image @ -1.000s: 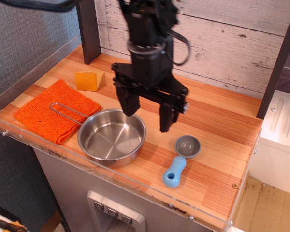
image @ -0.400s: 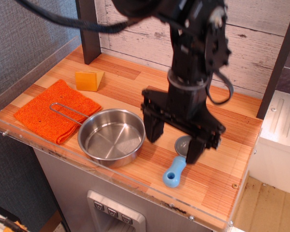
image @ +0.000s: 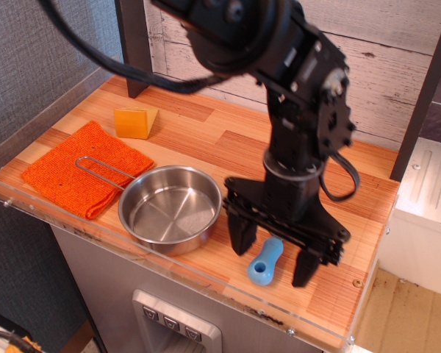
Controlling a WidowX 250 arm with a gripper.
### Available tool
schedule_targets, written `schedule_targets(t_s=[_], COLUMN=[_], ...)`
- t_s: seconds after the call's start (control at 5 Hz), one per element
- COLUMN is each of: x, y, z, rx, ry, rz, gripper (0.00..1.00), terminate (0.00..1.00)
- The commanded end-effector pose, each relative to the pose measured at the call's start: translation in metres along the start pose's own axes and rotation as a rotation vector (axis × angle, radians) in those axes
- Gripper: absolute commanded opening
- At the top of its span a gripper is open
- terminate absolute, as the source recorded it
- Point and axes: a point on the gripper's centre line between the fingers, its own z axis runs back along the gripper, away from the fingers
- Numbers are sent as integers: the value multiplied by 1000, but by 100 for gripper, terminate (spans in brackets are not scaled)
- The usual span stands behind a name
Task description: Place the blue spoon on top of the orange towel
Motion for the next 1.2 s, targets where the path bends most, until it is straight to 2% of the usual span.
schedule_targets(t_s=[0.0,0.2,0.4,0.6,0.8,1.0], x=[0,-2,-3,0,9,-1], y=[-10,-10,-8,-6,5,36], z=[-13,-20,-16,-2,34,78], rx=[4,7,13,2,3,7], ry=[15,22,3,-45,-131,-227], rz=[-5,-10,-4,-23,-34,-7], gripper=[100,100,0,0,0,0], terminate=[0,0,0,0,0,0])
